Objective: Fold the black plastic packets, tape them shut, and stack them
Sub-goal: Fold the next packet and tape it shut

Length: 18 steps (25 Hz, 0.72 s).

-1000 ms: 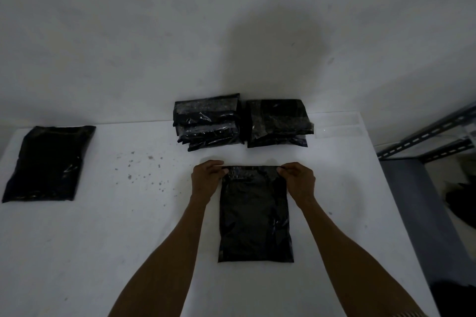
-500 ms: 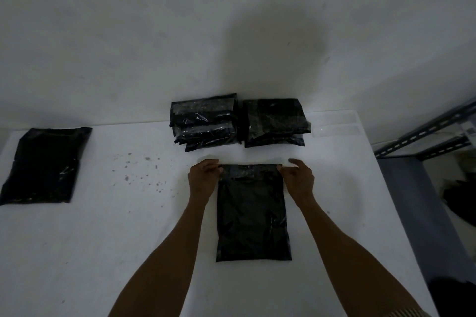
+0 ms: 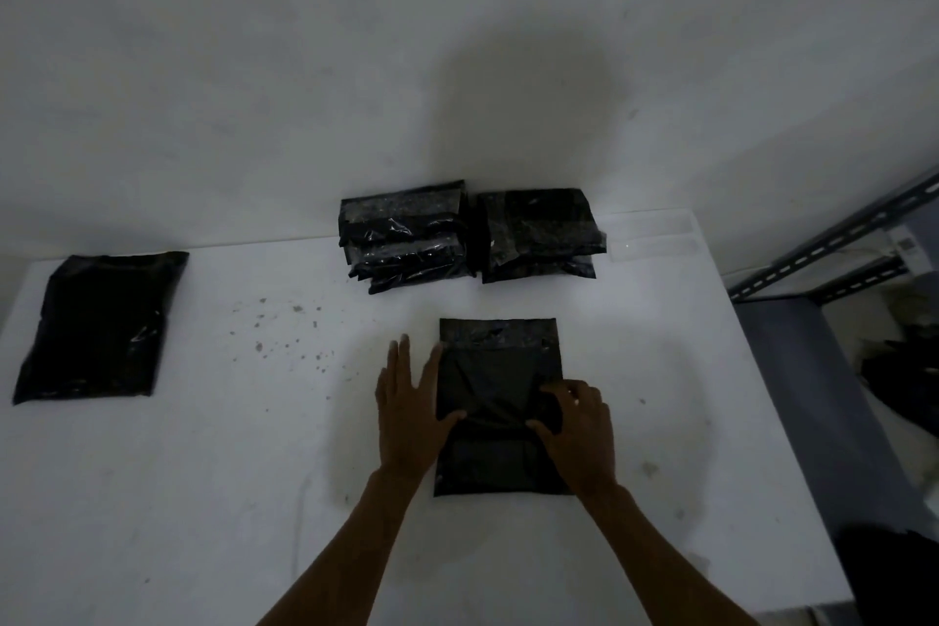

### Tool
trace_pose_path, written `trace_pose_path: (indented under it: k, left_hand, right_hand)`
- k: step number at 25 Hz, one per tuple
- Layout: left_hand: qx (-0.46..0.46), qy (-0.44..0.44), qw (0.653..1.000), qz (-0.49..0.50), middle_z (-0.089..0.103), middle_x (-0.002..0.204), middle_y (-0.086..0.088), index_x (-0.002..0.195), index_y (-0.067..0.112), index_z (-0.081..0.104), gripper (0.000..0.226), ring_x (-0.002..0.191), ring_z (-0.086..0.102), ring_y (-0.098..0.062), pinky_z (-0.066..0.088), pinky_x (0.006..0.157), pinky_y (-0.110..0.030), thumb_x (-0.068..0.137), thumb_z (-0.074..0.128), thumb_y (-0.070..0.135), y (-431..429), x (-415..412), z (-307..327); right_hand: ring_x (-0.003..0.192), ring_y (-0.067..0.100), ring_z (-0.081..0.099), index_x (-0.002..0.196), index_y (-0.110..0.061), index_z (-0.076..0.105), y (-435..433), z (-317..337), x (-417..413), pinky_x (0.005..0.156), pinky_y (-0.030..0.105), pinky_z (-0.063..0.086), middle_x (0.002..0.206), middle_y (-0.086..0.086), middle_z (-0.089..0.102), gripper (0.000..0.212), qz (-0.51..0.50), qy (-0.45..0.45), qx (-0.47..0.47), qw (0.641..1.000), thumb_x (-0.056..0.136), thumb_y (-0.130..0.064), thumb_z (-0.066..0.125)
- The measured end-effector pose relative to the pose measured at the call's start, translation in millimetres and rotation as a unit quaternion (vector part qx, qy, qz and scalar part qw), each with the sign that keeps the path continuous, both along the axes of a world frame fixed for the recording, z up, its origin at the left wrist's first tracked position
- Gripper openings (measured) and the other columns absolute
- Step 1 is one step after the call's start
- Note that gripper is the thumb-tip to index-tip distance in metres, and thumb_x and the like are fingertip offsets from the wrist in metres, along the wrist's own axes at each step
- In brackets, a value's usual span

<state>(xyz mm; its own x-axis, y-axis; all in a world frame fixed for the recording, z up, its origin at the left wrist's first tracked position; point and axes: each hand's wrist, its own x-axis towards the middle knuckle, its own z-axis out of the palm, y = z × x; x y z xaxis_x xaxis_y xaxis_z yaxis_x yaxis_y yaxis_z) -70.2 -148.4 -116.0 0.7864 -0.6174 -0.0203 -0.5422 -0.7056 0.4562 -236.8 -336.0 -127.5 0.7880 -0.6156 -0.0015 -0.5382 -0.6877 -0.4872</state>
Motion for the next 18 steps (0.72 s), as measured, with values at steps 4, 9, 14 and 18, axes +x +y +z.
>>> trace_pose_path:
  k: [4,9,14,18]
  left_hand:
    - [-0.104,-0.045,0.982,-0.154,0.065,0.118,-0.002,0.114,0.021,0.07,0.029,0.107,0.061,-0.022,0.036,0.098,-0.027,0.092,0.059,0.037,2.1,-24.5,-7.2]
    - [-0.026,-0.018,0.983,-0.182,0.067,0.085,0.007,0.088,0.027,0.071,0.026,0.078,0.063,-0.017,0.037,0.075,-0.024,0.092,0.047,0.035,11.4,-35.5,-12.8]
    - [-0.003,0.052,0.999,-0.004,0.063,0.11,-0.001,0.114,0.019,0.066,0.029,0.098,0.06,-0.022,0.048,0.078,-0.033,0.091,0.061,0.035,9.4,-43.3,1.1]
    - [0.032,0.208,0.957,0.2,0.062,0.112,-0.008,0.123,0.013,0.056,0.054,0.101,0.06,-0.026,0.046,0.077,-0.03,0.082,0.074,0.042,-5.6,-43.4,17.8]
  right_hand:
    - [0.087,0.02,0.058,0.095,-0.02,0.066,18.9,5.2,-5.5,0.075,0.033,0.049,0.096,-0.001,0.061,0.013,0.151,-0.048,-0.047,0.986,0.091,-0.032,0.065]
    - [0.09,0.019,0.06,0.093,-0.027,0.07,25.0,3.7,-20.8,0.09,0.036,0.041,0.093,-0.005,0.065,0.02,0.179,-0.003,-0.121,0.976,0.096,-0.035,0.051]
    - [0.099,0.025,0.058,0.116,-0.018,0.063,20.3,11.2,-22.4,0.086,0.042,0.048,0.11,0.003,0.062,0.031,-0.038,0.027,0.025,0.999,0.094,-0.038,0.06]
    - [0.108,0.029,0.06,0.133,-0.011,0.048,17.2,16.6,-7.6,0.091,0.041,0.05,0.116,0.01,0.064,0.07,-0.256,0.055,0.222,0.939,0.078,-0.039,0.08]
